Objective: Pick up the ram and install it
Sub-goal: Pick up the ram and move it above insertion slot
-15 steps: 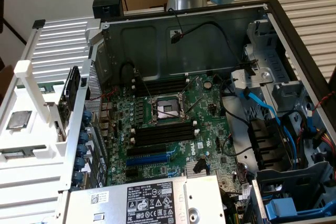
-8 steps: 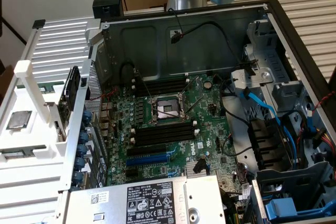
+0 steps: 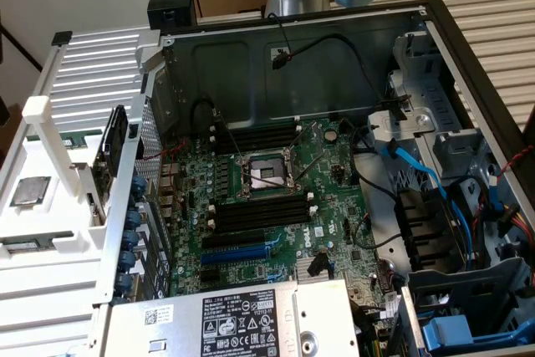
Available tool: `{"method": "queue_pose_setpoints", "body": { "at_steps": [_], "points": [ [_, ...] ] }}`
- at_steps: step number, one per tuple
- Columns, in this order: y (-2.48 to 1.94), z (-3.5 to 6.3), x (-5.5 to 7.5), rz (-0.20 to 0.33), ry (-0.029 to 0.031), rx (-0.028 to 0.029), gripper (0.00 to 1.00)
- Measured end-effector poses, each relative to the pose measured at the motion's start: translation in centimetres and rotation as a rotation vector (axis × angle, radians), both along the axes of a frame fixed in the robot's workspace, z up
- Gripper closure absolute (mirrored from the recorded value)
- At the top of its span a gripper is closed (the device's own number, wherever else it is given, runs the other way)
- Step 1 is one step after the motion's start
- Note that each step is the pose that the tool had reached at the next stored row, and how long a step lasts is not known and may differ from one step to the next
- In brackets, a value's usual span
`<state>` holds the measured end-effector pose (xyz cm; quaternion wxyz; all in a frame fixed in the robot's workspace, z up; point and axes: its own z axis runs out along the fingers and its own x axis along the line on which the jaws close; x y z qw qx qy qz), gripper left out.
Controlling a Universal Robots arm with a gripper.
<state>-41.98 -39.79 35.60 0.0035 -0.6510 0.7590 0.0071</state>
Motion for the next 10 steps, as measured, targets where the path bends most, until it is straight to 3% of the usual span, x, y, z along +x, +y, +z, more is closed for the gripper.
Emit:
{"method": "queue_pose_setpoints", "body": {
  "at_steps": [1, 4, 5, 10],
  "points": [
    [0.00, -0.14, 0.0, 0.011, -0.0009, 0.0000, 0.90],
    [0.01, -0.41, 0.0, 0.037, -0.0240, -0.0003, 0.90],
    [0.01, -0.59, -0.2, 0.043, -0.0343, -0.0003, 0.90],
    [0.00, -1.63, -0.9, 0.053, -0.0373, 0.0013, 0.90]
  ]
}}
